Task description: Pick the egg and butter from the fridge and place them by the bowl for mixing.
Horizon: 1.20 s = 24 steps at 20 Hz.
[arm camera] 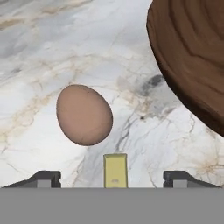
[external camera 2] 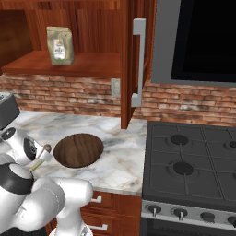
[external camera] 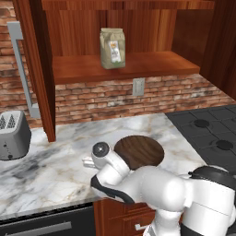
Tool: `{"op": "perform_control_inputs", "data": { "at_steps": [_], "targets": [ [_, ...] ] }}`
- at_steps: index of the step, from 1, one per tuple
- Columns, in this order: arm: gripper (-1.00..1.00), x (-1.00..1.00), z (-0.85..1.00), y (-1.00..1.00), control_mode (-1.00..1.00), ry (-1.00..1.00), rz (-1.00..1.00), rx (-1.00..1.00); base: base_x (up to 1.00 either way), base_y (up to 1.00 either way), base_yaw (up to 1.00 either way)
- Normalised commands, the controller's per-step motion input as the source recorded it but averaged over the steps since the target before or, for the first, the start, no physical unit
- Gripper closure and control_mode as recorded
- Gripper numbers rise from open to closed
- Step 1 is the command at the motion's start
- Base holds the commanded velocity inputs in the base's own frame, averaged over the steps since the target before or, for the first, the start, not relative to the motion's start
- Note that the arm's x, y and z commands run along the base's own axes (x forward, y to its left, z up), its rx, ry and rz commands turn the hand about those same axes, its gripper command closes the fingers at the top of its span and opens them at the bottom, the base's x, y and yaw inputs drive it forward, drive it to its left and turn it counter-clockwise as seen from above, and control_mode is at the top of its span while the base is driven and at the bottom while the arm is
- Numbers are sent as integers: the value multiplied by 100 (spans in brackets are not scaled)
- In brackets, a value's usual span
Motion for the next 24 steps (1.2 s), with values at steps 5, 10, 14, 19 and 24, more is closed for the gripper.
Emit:
{"op": "perform_control_inputs", "data": {
  "at_steps": [5,10,14,19,24],
  "targets": [
    [-100,-87,92,2,-100,-9,-5,4,0,0,0],
    [-100,-100,82,-5,-100,-9,-2,4,0,0,0],
    [-100,-100,4,-51,-100,-5,1,6,0,0,0],
    [-100,-100,-21,-84,-100,-19,0,4,0,0,0],
    [-100,-77,-12,-79,-100,-7,-4,11,0,0,0]
  ]
}}
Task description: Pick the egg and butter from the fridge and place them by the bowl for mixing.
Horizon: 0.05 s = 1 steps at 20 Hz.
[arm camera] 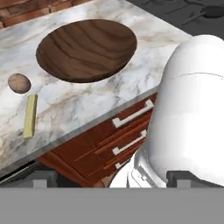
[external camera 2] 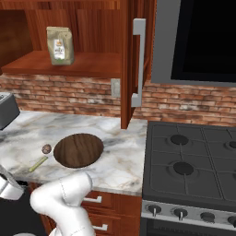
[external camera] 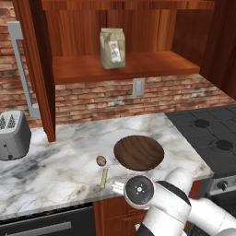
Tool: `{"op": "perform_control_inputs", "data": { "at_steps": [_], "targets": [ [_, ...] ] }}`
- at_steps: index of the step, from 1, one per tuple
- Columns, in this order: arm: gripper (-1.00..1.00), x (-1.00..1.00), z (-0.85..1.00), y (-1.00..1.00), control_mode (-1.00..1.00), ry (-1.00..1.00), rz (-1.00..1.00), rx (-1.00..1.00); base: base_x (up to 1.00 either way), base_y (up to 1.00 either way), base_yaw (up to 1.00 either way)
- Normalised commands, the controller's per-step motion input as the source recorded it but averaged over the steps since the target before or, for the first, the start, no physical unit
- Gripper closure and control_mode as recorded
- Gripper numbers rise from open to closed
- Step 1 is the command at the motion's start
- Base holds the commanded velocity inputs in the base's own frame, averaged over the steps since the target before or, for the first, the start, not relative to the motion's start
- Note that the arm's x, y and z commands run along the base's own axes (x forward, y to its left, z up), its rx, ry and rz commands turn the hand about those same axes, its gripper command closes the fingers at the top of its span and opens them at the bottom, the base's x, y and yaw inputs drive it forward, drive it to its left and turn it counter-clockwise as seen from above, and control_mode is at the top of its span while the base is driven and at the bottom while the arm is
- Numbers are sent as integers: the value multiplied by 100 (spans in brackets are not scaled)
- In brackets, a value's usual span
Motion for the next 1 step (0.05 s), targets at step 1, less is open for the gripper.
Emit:
{"op": "perform_control_inputs", "data": {
  "at_steps": [1],
  "targets": [
    [-100,0,0,0,-100,-3,10,0,0,0,0]
  ]
}}
